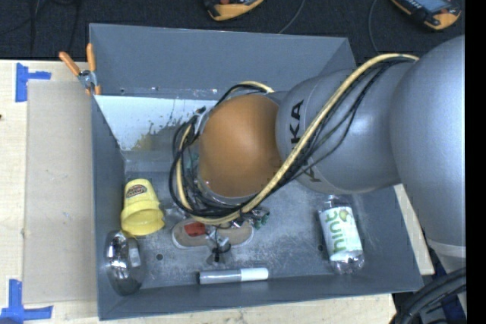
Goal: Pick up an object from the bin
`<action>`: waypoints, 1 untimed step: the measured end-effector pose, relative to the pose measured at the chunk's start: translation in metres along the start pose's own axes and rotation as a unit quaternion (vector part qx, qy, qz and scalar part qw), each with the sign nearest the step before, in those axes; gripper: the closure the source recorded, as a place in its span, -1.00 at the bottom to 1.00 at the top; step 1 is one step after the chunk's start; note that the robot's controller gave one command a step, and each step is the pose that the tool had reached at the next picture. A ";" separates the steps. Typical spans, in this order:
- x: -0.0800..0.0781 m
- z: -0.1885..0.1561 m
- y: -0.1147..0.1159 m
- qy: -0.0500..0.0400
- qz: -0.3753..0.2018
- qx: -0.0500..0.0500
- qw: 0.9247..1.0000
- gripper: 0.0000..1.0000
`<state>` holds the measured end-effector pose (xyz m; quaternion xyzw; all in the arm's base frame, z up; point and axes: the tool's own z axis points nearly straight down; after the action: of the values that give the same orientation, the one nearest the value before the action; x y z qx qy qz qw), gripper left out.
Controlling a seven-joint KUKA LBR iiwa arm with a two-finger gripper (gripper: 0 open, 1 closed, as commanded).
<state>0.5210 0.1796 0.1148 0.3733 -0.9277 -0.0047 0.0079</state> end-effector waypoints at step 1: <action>-0.023 0.029 -0.055 0.000 -0.005 0.000 1.000 -1.00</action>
Offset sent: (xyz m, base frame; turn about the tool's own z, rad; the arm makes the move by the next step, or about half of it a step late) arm 0.0527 -0.0222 -0.0278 -0.0155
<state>0.5750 0.1562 0.0851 0.3780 -0.9258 -0.0050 0.0081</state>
